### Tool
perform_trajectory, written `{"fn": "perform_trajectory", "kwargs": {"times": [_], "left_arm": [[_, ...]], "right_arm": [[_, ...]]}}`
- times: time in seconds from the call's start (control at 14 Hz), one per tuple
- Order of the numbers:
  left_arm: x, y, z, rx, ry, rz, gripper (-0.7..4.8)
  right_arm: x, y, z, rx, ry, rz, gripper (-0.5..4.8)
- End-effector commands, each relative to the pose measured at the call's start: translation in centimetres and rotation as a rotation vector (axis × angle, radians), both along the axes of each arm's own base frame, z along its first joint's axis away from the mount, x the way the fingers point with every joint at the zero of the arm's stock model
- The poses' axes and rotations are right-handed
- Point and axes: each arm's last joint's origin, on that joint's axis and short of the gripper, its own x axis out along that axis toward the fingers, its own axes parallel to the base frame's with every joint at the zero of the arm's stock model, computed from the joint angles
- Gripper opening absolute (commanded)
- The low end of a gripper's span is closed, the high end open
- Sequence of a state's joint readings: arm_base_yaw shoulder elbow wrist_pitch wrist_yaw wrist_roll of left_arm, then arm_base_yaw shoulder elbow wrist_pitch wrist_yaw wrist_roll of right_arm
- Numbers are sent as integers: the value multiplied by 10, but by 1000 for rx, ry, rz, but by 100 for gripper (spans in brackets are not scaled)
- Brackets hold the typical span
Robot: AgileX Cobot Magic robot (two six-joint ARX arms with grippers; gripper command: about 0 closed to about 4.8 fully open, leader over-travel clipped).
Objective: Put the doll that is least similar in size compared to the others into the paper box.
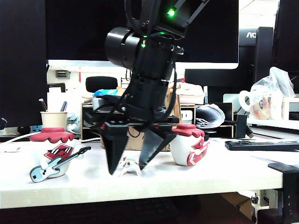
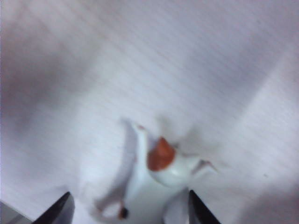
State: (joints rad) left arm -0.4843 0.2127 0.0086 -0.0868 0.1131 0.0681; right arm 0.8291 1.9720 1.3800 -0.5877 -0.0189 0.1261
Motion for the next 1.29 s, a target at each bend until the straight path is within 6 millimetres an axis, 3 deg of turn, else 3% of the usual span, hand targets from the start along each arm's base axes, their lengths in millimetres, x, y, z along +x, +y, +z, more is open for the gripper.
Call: {"fn": "perform_trajectory", "kwargs": {"times": [0.07,0.21,0.43,0.57,0.86,1.14,1.29], "left_arm": [[0,0,2,-5,-14,-5,-5],[0,0,2,-5,-14,-5,-5],[0,0,2,-5,-14,-5,-5],[0,0,2,-5,-14,-5,-5],[0,0,2,-6,-15,-5,-5],[-3,2,9,-43,-87,-2,-5],[-3,7,13,-65,-136,46,-5]], "right_arm": [[2,4,2,31,-22,-9,297],[2,3,2,30,-22,-9,246],[3,4,-2,24,-17,-10,235],[3,5,-11,7,2,-9,135],[4,7,-17,7,14,-29,0],[3,5,-7,26,4,-50,-1],[1,3,12,72,-25,-69,-1]]}}
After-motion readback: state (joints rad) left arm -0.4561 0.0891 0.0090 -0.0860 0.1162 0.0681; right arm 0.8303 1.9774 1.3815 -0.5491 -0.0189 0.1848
